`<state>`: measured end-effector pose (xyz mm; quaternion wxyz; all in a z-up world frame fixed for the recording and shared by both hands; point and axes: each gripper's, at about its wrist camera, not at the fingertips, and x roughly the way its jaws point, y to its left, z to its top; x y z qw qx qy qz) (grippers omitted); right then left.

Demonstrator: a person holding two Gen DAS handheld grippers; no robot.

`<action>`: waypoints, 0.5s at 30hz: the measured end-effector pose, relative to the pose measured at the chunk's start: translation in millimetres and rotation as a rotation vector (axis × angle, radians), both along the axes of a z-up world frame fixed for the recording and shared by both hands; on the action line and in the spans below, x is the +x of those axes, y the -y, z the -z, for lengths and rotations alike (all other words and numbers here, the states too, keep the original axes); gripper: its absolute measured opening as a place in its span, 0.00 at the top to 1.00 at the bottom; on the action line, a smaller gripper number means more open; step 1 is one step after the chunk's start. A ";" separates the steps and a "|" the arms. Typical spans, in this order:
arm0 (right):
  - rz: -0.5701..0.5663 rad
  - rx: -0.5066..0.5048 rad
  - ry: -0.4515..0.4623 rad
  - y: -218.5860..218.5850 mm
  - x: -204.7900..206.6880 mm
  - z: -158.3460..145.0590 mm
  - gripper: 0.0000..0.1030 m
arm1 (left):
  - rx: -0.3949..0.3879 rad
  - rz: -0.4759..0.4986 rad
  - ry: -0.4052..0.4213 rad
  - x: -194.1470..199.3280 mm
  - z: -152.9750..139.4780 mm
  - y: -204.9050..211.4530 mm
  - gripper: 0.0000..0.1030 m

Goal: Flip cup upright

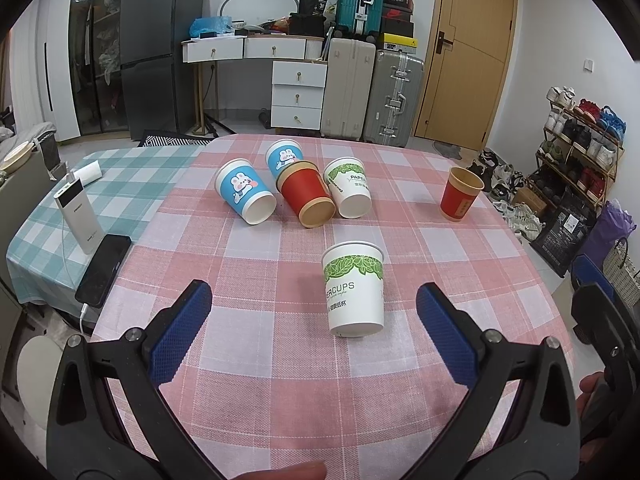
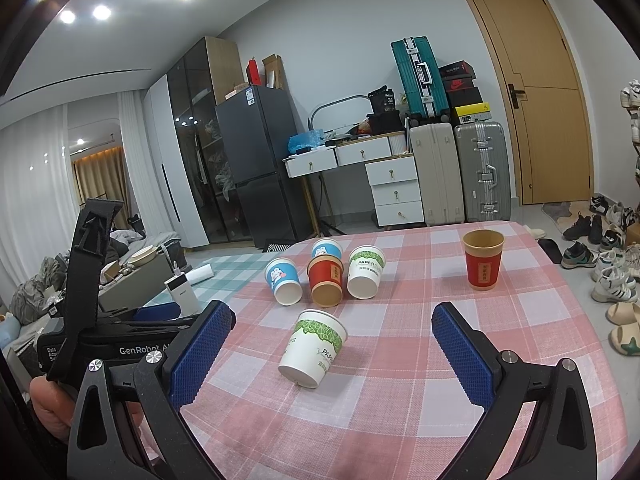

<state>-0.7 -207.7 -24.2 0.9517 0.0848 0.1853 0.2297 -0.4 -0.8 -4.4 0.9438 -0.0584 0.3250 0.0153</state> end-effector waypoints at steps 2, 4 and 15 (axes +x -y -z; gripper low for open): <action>0.001 -0.001 0.000 0.1 0.0 0.0 0.00 | 0.001 0.000 0.001 -0.3 0.5 0.3 0.01; 0.001 0.000 0.000 0.3 0.0 0.1 0.00 | 0.000 0.001 -0.001 0.0 0.3 0.0 0.01; 0.002 0.002 -0.001 1.0 -0.2 1.4 0.00 | 0.002 0.004 -0.004 3.3 10.0 7.4 0.01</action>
